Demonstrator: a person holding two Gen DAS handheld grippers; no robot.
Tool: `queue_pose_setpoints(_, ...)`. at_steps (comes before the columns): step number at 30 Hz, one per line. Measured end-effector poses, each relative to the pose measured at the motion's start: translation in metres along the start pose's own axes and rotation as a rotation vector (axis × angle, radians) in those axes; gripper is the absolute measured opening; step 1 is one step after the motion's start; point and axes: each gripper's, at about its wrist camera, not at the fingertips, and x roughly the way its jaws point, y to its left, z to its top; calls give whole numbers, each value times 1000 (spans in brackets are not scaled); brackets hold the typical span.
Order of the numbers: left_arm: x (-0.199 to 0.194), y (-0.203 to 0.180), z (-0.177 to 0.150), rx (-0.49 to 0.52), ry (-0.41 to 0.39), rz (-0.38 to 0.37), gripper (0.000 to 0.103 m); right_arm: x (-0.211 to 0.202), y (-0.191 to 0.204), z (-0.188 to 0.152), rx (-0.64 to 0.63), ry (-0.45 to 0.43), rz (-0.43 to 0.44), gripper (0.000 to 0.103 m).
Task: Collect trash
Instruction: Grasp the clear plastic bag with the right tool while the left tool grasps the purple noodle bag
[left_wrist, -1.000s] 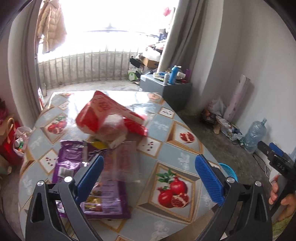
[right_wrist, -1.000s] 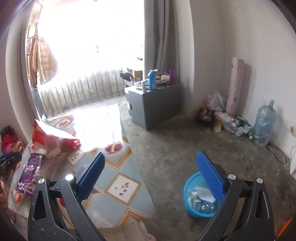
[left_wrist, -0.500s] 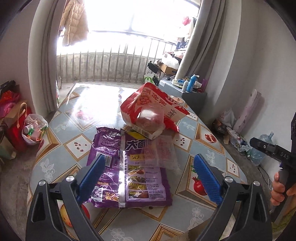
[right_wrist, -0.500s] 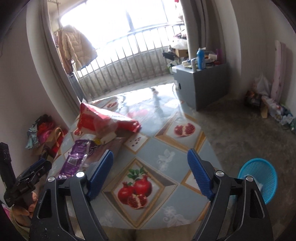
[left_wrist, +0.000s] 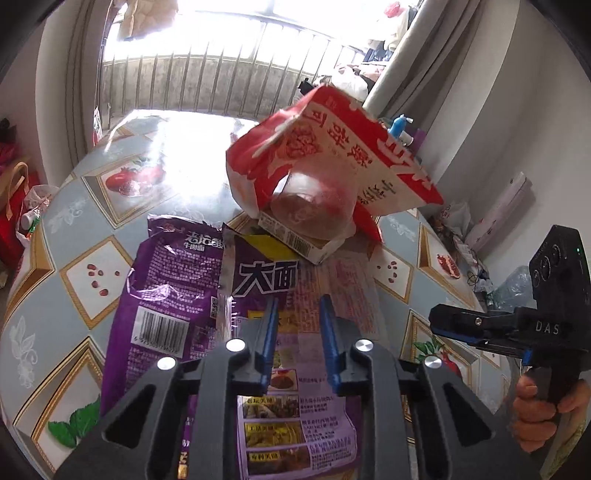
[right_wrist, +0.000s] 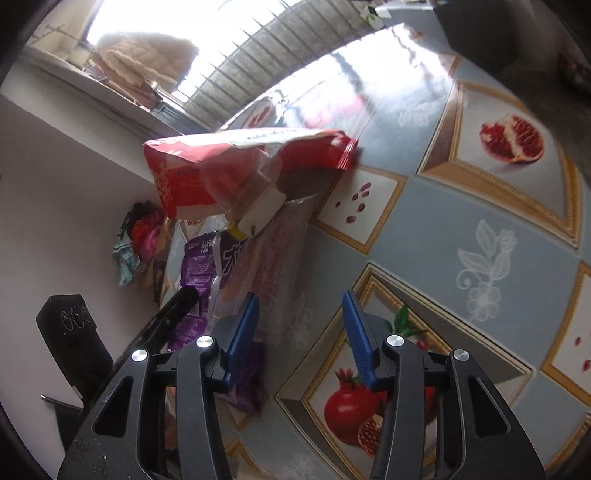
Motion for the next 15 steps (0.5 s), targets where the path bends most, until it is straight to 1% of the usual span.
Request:
queue_pose_setpoints(2,16,1,-1,-5,45,8,11,16,-3,4,25,38,11,43)
queue_pose_setpoints(3,21,1,-2,-6,59,5,9,23,-4,4,36,57,22,41)
queue_pose_setpoints(4,27,1,-3,-4,76,8,8,27,-3,5,41,60,47,39)
queue_pose_setpoints(7,35,1,-10,6,108,5,7,32,2,9,31,71,60,39)
queue_pose_setpoints(9,36,1,-12,12,101,0,6,36,6,9,25,78,69,36)
queue_pose_setpoints(11,36,-1,-14,18,103,-7,6,42,8,9,27,89,77,25)
queue_pose_setpoints(12,36,-1,-15,19,102,-11,6,44,8,9,32,95,90,23)
queue_pose_setpoints(13,36,-4,-17,29,101,-12,5,46,7,8,39,102,97,17)
queue_pose_setpoints(15,33,-10,-21,56,94,5,6,47,6,8,51,96,98,13)
